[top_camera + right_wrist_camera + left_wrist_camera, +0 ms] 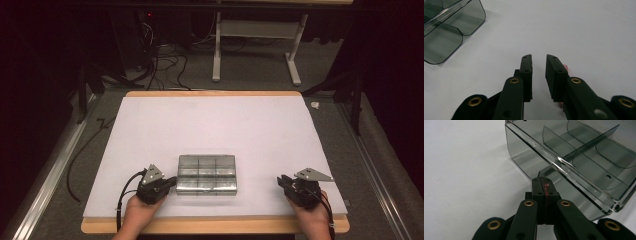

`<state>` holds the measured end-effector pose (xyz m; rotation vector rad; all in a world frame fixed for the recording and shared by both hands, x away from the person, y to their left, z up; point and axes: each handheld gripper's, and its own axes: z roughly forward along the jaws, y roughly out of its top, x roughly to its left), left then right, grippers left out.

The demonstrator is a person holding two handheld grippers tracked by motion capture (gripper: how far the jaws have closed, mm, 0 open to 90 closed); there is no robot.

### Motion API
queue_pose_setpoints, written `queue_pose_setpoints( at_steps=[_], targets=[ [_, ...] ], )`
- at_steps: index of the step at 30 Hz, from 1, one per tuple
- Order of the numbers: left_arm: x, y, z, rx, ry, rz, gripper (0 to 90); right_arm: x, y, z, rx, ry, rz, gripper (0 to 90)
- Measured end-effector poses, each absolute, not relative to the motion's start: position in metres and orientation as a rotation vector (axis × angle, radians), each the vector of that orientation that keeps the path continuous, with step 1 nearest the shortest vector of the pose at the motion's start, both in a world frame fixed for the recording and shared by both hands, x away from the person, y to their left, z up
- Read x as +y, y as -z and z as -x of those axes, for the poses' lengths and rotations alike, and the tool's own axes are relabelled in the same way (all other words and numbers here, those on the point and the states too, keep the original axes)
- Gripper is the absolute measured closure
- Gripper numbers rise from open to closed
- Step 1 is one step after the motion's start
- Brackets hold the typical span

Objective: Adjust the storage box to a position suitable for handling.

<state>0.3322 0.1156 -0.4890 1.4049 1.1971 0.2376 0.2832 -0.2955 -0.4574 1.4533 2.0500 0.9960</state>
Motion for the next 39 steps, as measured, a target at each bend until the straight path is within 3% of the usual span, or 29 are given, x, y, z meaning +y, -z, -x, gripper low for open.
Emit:
queue_pose_setpoints(
  at_steps=[39],
  targets=[
    [0.007,0.486,-0.335,1.113,-0.202,-1.456,89.9,-0.310,0.458,-0.279,1.979,-0.991,-1.501,75.9]
  ],
)
